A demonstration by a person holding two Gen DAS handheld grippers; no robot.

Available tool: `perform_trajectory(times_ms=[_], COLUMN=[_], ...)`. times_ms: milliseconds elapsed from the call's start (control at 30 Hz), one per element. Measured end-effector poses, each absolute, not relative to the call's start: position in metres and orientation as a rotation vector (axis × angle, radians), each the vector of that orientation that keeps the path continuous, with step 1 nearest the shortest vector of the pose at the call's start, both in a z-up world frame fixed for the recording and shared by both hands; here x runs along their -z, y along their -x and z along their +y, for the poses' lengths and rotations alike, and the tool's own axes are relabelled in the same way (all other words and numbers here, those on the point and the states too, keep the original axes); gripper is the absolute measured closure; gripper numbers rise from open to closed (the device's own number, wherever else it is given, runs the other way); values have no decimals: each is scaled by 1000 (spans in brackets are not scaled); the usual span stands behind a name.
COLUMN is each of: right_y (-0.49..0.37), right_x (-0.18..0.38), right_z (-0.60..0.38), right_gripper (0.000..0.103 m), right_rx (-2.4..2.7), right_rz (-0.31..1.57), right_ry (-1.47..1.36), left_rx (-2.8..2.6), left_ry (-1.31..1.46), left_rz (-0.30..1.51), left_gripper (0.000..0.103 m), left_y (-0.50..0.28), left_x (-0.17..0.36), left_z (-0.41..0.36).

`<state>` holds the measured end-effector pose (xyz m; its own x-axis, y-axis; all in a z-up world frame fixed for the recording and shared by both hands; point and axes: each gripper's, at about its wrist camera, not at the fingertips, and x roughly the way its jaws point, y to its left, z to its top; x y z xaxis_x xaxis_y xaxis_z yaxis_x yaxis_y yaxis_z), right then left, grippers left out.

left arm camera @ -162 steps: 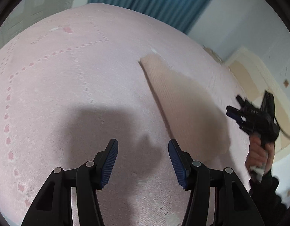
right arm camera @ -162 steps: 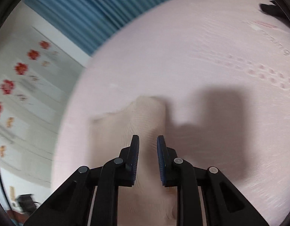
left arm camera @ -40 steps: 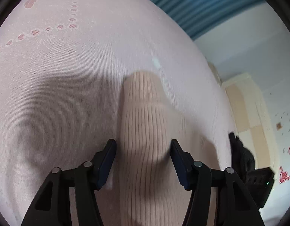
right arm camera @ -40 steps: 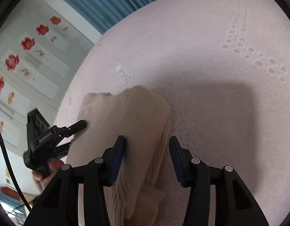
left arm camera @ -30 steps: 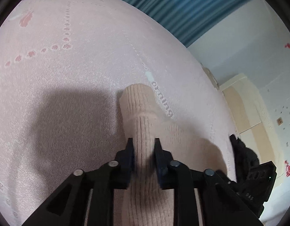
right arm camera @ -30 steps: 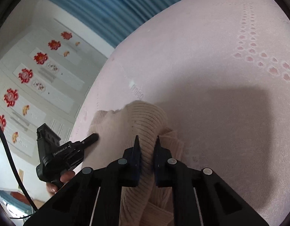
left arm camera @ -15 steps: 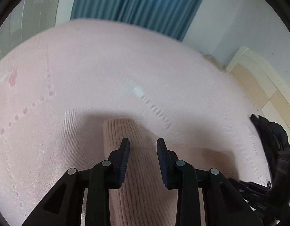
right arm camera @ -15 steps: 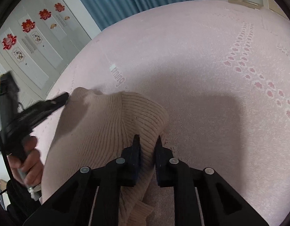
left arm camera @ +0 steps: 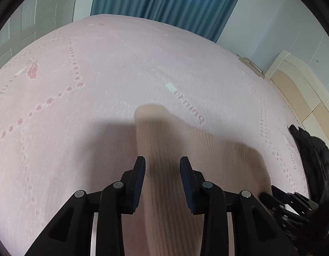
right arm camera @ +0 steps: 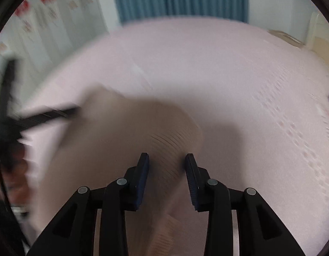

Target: Fold small clothes

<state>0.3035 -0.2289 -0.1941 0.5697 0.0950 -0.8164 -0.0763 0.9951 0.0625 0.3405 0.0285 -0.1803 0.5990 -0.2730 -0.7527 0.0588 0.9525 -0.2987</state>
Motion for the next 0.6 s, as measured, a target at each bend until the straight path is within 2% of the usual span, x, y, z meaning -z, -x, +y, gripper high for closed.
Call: perform_trajectory(times_ms=[200,267,333,400,467,600], right_y=[-276,-267,-253,-243,-235,-228], right_x=[174,165,160,158,161,175], right_z=[-245,-243,-246,-247,-244,-244], right_gripper=[68,63,54,50,50,51], right_rx=[-95,-119,-173,-212,-219,-193], right_rz=[921,919,919,918,924,943], right_ry=[-138,-169,-217,-252,-269,-324], left_rx=[184,194,205,212,221,231], left_ry=[228,228,246,260,270,303], left_rz=[925,926,931,930,933,972], left_gripper=[70,65,61,58,51,51], left_y=[-301,-287,-274,-262,-246,-215], left_x=[169,165,162,161,164,178], left_z=[37,41,46,53,60,74])
